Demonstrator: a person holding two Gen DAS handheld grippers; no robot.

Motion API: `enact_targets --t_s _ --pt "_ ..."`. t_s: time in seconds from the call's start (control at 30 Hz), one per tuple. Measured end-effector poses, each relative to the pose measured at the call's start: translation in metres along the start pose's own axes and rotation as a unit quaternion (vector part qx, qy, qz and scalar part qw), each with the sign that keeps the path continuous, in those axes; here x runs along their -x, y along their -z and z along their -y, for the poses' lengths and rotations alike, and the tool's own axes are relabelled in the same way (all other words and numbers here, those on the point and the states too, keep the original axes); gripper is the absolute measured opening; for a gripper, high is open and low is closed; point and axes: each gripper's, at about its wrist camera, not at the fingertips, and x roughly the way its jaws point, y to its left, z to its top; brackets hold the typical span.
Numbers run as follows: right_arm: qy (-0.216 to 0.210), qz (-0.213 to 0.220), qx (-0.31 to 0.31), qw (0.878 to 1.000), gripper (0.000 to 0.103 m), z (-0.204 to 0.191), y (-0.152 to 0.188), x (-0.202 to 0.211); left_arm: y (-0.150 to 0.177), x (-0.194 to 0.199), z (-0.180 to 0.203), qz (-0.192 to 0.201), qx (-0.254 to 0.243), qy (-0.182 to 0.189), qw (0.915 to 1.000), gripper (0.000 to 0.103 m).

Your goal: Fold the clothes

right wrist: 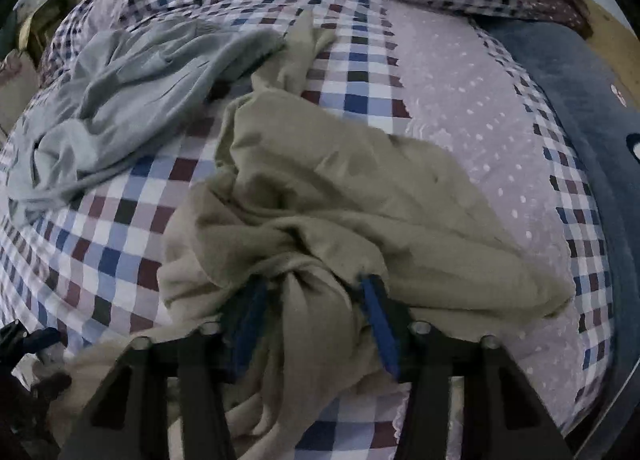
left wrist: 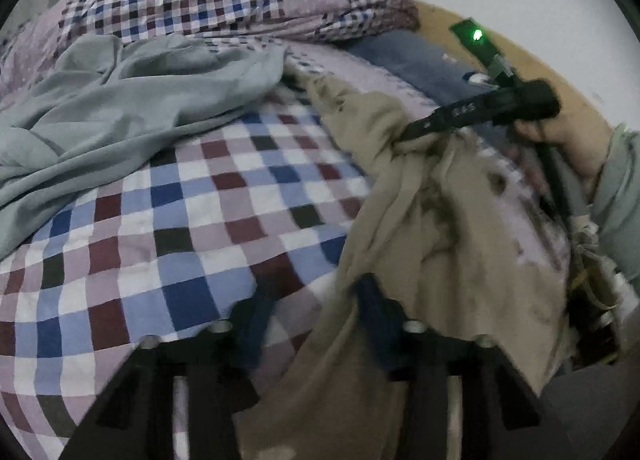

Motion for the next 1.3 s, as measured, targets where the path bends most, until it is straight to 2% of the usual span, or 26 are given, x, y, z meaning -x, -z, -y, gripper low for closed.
enact_targets --t_s 0.07,0.13,0.27,0.43,0.5,0.57,0.67,0.73,0.77,0.8,0.87,0.93,0.97,1.03,1.1,1.17,1.2,1.23,1.3 --pt "0.012 0.041 0.008 0.999 0.010 0.001 0.004 0.022 -0.001 0.002 -0.003 0.002 0.011 0.011 0.9999 0.015" --pt "0.015 0.089 -0.009 0.996 0.009 0.011 0.005 0.053 0.000 0.002 -0.007 0.004 0.021 -0.002 0.9998 0.000" --pt "0.034 0.174 -0.049 0.983 0.008 0.038 0.013 0.125 0.000 0.005 -0.021 0.007 0.057 -0.029 0.9979 0.000" --pt "0.066 0.236 -0.118 0.962 0.007 0.080 0.038 0.184 0.003 0.006 -0.023 0.005 0.063 -0.033 0.9975 0.000" --pt "0.091 0.222 -0.160 0.958 0.007 0.108 0.057 0.183 0.005 0.006 -0.024 0.003 0.063 -0.035 0.9974 0.000" --pt "0.133 0.179 -0.210 0.952 0.007 0.144 0.086 0.164 0.006 0.006 -0.026 0.004 0.066 -0.034 0.9972 0.000" --pt "0.220 0.103 -0.267 0.933 0.004 0.188 0.129 0.136 0.004 0.004 -0.026 0.004 0.067 -0.035 0.9971 0.000" --pt "0.243 0.056 -0.299 0.921 0.004 0.212 0.157 0.124 0.005 0.004 -0.025 0.004 0.067 -0.036 0.9971 0.000" --pt "0.234 0.054 -0.308 0.921 0.007 0.216 0.165 0.124 0.005 0.005 -0.024 0.004 0.067 -0.037 0.9971 0.000" --pt "0.218 0.063 -0.309 0.924 0.007 0.214 0.170 0.128 0.006 0.005 -0.024 0.004 0.066 -0.038 0.9971 0.000" --pt "0.193 0.084 -0.269 0.940 0.011 0.194 0.160 0.135 0.005 0.005 -0.023 0.003 0.066 -0.039 0.9971 0.000" --pt "0.168 0.103 -0.217 0.956 0.031 0.168 0.142 0.140 0.004 0.005 -0.022 0.002 0.065 -0.038 0.9971 0.000" --pt "0.148 0.112 -0.186 0.965 0.047 0.151 0.128 0.139 0.003 0.005 -0.022 0.002 0.065 -0.036 0.9972 0.000" --pt "0.116 0.118 -0.128 0.978 0.051 0.116 0.098 0.128 0.002 0.005 -0.020 0.003 0.064 -0.030 0.9975 0.001" --pt "0.089 0.119 -0.073 0.986 0.055 0.080 0.070 0.113 0.000 0.006 -0.017 0.006 0.063 -0.005 0.9980 0.007" --pt "0.076 0.105 -0.036 0.991 0.056 0.054 0.048 0.090 -0.001 0.009 -0.009 0.013 0.055 0.025 0.9981 0.028" --pt "0.072 0.092 -0.018 0.993 0.056 0.041 0.037 0.075 -0.001 0.010 -0.004 0.017 0.043 0.032 0.9984 0.049" --pt "0.072 0.076 -0.002 0.994 0.056 0.029 0.027 0.060 -0.001 0.010 0.001 0.019 0.028 0.028 0.9990 0.066" --pt "0.086 0.054 0.028 0.994 0.056 0.009 0.009 0.033 0.001 0.006 0.011 0.016 -0.004 0.007 0.9998 0.068"
